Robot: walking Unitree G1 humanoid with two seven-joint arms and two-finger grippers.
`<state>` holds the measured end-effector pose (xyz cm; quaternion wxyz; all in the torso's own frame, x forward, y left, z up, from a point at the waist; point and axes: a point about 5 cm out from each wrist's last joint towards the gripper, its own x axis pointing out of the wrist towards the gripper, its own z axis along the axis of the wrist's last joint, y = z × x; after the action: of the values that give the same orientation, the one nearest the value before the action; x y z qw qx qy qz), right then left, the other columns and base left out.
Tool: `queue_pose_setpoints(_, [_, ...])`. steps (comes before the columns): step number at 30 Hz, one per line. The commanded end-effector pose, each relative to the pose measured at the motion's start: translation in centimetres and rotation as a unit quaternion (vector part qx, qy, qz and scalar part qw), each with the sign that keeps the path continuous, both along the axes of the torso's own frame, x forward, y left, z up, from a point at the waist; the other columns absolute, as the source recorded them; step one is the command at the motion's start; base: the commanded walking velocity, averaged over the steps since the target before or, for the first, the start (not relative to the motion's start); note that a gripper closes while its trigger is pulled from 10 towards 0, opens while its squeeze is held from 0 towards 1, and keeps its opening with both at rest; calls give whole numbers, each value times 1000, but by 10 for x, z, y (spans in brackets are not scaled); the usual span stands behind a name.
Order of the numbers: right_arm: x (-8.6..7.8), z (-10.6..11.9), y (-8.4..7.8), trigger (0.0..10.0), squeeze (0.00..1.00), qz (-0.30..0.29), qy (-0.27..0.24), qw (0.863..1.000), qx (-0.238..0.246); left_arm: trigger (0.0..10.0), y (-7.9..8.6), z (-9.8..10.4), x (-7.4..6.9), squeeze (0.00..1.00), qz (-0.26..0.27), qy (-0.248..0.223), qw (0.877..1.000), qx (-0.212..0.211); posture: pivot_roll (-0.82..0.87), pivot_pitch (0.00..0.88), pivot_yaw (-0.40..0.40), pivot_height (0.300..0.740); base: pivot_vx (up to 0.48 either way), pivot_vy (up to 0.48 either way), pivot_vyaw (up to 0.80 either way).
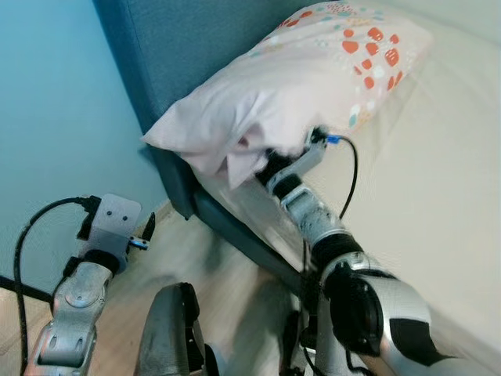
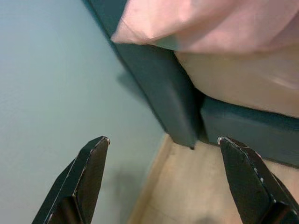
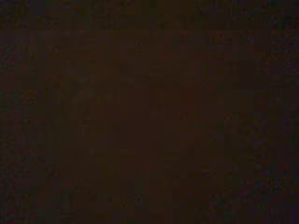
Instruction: Clean up the room
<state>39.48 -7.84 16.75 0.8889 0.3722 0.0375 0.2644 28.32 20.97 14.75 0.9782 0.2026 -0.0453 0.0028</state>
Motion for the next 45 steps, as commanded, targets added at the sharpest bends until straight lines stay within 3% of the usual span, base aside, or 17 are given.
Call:
queue_pose_setpoints(1, [-9, -34, -9, 10000, 0, -18, 63, 995, -70, 10000, -5, -19, -2, 0, 0, 27, 1000, -4, 184, 297, -58, 500, 0, 0, 0])
queue_pose_setpoints(10, [-22, -70, -64, 10000, 0, -80, 118, 973, -181, 10000, -16, -41, 12, 0, -2, 49, 999, -17, 122, 198, -71, 500, 0, 0, 0])
queue_pose_setpoints(13, [-22, -70, -64, 10000, 0, -80, 118, 973, -181, 10000, -16, -41, 12, 0, -2, 49, 999, -17, 122, 198, -71, 500, 0, 0, 0])
queue_pose_setpoints(16, [-26, -72, -103, 10000, 0, -143, 132, 959, -207, 10000, -22, -49, 19, 0, -5, 57, 998, -22, 86, 139, -67, 500, 0, 0, 0])
queue_pose_setpoints(18, [-26, -72, -103, 10000, 0, -143, 132, 959, -207, 10000, -22, -49, 19, 0, -5, 57, 998, -22, 86, 139, -67, 500, 0, 0, 0])
queue_pose_setpoints(20, [-35, -73, -146, 10000, 0, -209, 162, 932, -248, 10000, -25, -57, 27, 0, -4, 65, 998, -18, 55, 75, -52, 500, 0, 0, 0])
queue_pose_setpoints(23, [-39, -73, -159, 10000, 0, -229, 176, 920, -265, 10000, -25, -59, 30, 0, -2, 67, 998, -15, 53, 73, -52, 500, 0, 0, 0])
queue_pose_setpoints(28, [-50, -64, -198, 10000, 0, -295, 188, 890, -292, 10000, 1, -66, 37, 0, 67, 82, 994, -16, 36, 31, -47, 500, 0, 0, 0])
queue_pose_setpoints(31, [-51, -56, -206, 10000, 0, -310, 170, 888, -294, 10000, 14, -68, 38, 0, 103, 89, 990, -34, 33, 16, -46, 500, 0, 0, 0])
queue_pose_setpoints(32, [-50, -47, -209, 10000, 737, -318, 139, 891, -293, 10000, 25, -70, 38, 0, 133, 93, 985, -60, 33, 6, -44, 500, 0, 0, 0])
queue_pose_setpoints(33, [-50, -47, -209, 10000, 737, -318, 139, 891, -293, 10000, 25, -70, 38, 0, 133, 93, 985, -60, 33, 6, -44, 500, 0, 0, 0])
queue_pose_setpoints(34, [-48, -39, -203, 10000, 1000, -310, 101, 903, -281, 10000, 31, -70, 38, 0, 153, 93, 980, -82, 33, 0, -44, 500, 0, 0, 0])
queue_pose_setpoints(35, [-48, -39, -203, 10000, 1000, -310, 101, 903, -281, 10000, 31, -70, 38, 0, 153, 93, 980, -82, 33, 0, -44, 500, 0, 0, 0])
queue_pose_setpoints(37, [-43, -22, -168, 10000, 1000, -270, 8, 932, -242, 10000, 34, -75, 39, 0, 164, 103, 974, -114, 33, 0, -45, 500, 0, 0, 0])
queue_pose_setpoints(42, [-44, -23, -150, 10000, 925, -242, -4, 946, -215, 10000, 31, -86, 35, 0, 163, 121, 974, -104, 31, 0, -41, 500, 0, 0, 0])
queue_pose_setpoints(43, [-45, -27, -141, 10000, 0, -224, -10, 952, -206, 10000, 28, -94, 30, 0, 162, 136, 972, -99, 29, 0, -38, 500, 0, 0, 0])
queue_pose_setpoints(45, [-48, -30, -132, 10000, 0, -209, -11, 959, -190, 10000, 26, -105, 25, 0, 162, 155, 970, -99, 24, 0, -35, 505, 0, 0, 0])
